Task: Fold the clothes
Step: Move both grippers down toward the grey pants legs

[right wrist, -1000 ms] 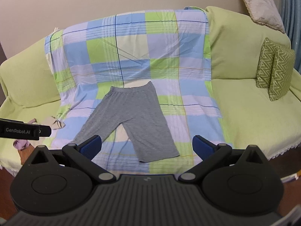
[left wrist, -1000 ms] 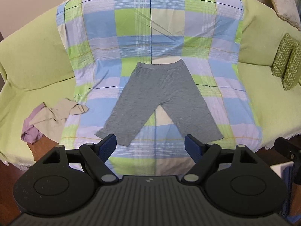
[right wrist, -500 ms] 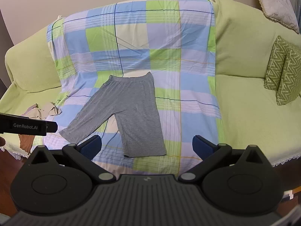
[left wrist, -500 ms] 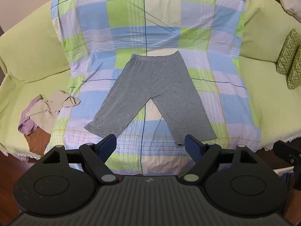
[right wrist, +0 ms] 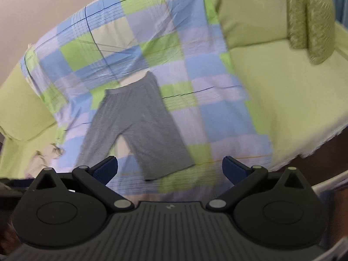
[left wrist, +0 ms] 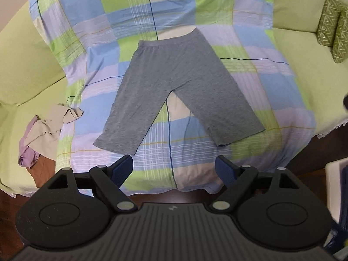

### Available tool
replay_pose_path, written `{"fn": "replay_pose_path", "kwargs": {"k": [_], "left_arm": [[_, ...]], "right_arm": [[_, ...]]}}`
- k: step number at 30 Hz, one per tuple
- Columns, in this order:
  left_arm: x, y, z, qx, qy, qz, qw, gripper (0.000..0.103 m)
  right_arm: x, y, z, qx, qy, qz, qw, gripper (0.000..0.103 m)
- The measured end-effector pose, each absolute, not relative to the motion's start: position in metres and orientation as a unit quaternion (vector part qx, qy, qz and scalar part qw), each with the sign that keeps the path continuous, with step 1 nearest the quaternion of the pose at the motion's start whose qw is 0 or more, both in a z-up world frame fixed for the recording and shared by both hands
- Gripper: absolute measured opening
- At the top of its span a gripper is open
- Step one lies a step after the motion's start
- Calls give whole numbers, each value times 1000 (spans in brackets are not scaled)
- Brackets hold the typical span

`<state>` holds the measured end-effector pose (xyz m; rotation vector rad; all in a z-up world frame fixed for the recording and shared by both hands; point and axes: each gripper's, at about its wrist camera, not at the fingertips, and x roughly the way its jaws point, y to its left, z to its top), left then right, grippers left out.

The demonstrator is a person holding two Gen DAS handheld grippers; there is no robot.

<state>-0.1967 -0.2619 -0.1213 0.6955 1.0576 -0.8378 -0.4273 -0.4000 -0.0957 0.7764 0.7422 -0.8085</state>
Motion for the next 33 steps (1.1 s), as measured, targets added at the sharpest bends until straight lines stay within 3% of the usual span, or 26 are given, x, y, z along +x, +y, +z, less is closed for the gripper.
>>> {"fn": "replay_pose_path", "kwargs": {"k": [8, 12, 18, 21, 22, 31, 33], "left_arm": [[-200, -349, -184, 270, 523, -318, 743, 85], [-221, -400, -225, 231, 557, -276, 749, 85], [-264, -434, -290, 201, 588, -249, 743, 85], [-284, -443, -321, 197, 597, -235, 742, 83], [-286, -445, -328, 202, 594, -236, 742, 83], [-304, -491, -374, 268, 530, -242, 768, 83], [-305, -497, -380, 289, 517, -239, 769, 83]], "right_arm": [[-378, -514, -112, 354, 378, -265, 814, 94], [-347, -599, -143, 313, 433, -163, 829, 68], [-302, -678, -222, 322, 486, 0, 812, 60], [-292, -679, -269, 340, 522, 30, 781, 32], [-290, -678, -285, 346, 534, 37, 770, 27], [-266, -665, -424, 392, 632, 102, 661, 27], [-263, -666, -432, 404, 635, 111, 649, 26]]}}
